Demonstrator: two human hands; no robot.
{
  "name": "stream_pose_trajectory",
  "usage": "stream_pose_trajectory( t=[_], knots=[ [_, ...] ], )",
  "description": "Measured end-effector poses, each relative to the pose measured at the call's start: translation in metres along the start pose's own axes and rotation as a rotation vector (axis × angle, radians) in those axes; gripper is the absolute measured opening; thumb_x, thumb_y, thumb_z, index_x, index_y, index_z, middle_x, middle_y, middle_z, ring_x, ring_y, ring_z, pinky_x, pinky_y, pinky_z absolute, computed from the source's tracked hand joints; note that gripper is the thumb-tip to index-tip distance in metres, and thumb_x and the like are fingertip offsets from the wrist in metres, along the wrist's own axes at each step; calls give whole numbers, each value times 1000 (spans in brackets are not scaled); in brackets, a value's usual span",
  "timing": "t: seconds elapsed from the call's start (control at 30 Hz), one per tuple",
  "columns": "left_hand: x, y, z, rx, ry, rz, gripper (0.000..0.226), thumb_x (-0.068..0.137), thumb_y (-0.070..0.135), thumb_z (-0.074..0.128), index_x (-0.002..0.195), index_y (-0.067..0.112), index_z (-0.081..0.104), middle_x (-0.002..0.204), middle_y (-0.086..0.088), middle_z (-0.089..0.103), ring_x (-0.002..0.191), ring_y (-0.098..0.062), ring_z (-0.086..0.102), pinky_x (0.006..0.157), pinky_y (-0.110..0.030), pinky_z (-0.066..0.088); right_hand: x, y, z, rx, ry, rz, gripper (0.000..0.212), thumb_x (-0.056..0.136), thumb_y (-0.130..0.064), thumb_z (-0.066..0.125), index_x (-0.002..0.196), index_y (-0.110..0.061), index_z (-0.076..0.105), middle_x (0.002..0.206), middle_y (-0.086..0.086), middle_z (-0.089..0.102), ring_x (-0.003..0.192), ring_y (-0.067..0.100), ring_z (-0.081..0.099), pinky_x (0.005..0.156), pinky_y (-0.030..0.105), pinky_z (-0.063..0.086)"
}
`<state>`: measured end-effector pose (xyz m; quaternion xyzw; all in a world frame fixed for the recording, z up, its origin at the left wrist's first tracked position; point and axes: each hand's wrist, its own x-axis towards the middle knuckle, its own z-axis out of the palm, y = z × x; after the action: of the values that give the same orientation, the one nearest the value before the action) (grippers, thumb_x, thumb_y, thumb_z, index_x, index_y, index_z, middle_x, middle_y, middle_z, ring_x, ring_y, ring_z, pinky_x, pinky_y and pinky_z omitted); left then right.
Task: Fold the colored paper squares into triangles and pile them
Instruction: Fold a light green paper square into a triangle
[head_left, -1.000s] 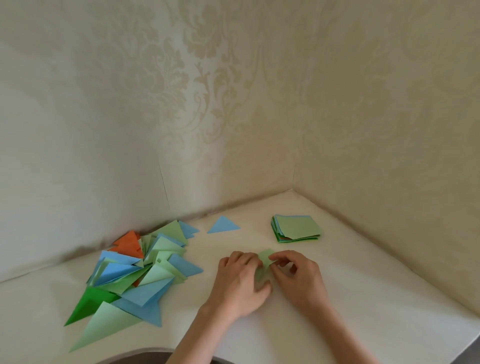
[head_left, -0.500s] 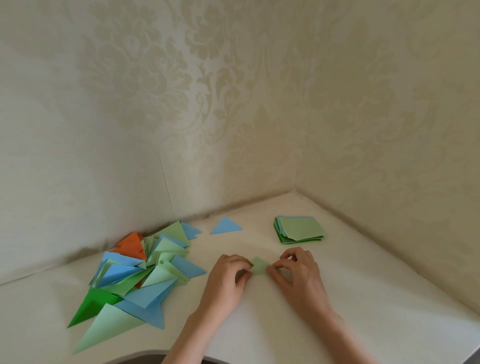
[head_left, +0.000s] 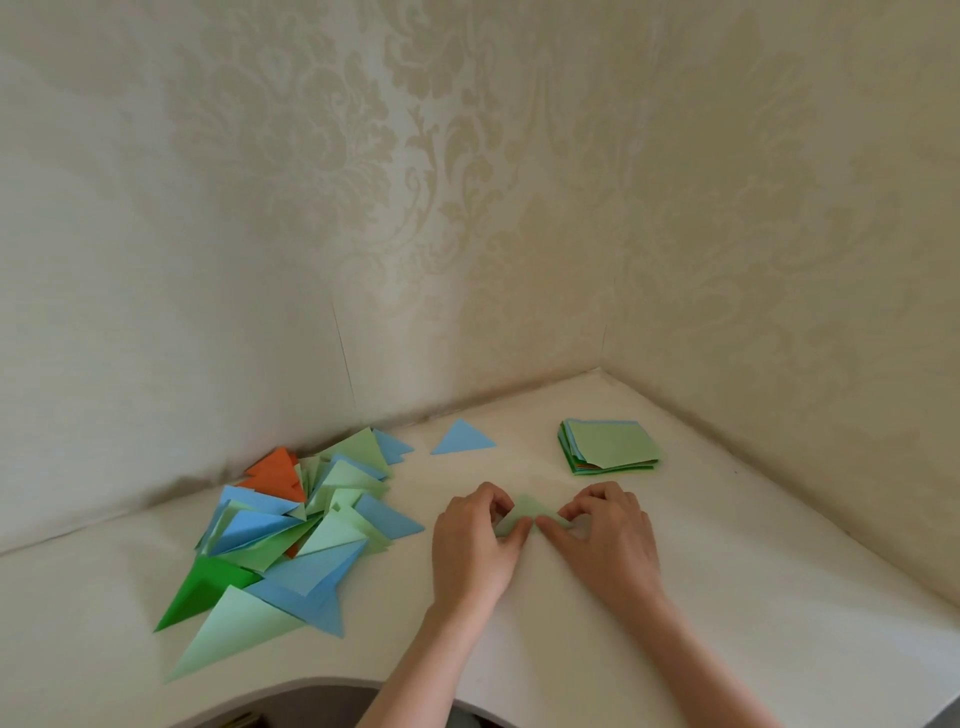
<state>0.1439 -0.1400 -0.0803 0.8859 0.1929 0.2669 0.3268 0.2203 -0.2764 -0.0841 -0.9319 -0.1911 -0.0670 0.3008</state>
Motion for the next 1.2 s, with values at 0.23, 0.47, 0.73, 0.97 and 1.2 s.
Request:
stream_pose_trajectory(
  t=[0.23, 0.47, 0.73, 0.97, 1.2],
  knots=[
    [1, -7, 1, -57, -34, -18, 20, 79, 25, 72, 81, 32, 54, 78, 15, 57, 81, -5, 52, 70, -20, 42, -2, 0, -1, 12, 30, -20, 27, 77, -55, 66, 91, -36, 55, 94, -18, 46, 96, 11, 47, 82, 26, 34],
    [9, -13, -12, -230, -92, -107, 20, 77, -1, 67, 78, 18, 62, 78, 6, 64, 70, -2, 56, 65, -8, 42, 0, 3, -1, 88, 38, -22, 18, 78, -40, 71, 91, -33, 60, 92, -18, 49, 93, 12, 51, 83, 28, 39],
    [6, -19, -19, -196, -140, -11, 21, 82, -4, 62, 84, 17, 66, 81, 7, 66, 76, -3, 60, 72, -15, 50, -3, 8, 1, 153, 69, -38, 13, 79, -26, 71, 89, -28, 64, 90, -17, 52, 89, 13, 52, 83, 27, 42],
    [-10, 10, -1, 235, 11, 122, 39, 83, 41, 69, 107, 11, 59, 92, -5, 58, 83, -25, 52, 70, -36, 49, -3, 8, 2, 141, 74, -63, 11, 81, -31, 69, 90, -27, 63, 93, -13, 55, 89, 14, 51, 82, 30, 42],
    [-3, 19, 5, 68, -81, -70, 37, 86, 29, 68, 118, 20, 50, 100, 4, 51, 98, -18, 51, 77, -22, 38, -4, 10, 1, 176, 73, -71, 11, 80, -33, 70, 87, -30, 61, 93, -15, 55, 90, 12, 50, 83, 29, 43]
  ],
)
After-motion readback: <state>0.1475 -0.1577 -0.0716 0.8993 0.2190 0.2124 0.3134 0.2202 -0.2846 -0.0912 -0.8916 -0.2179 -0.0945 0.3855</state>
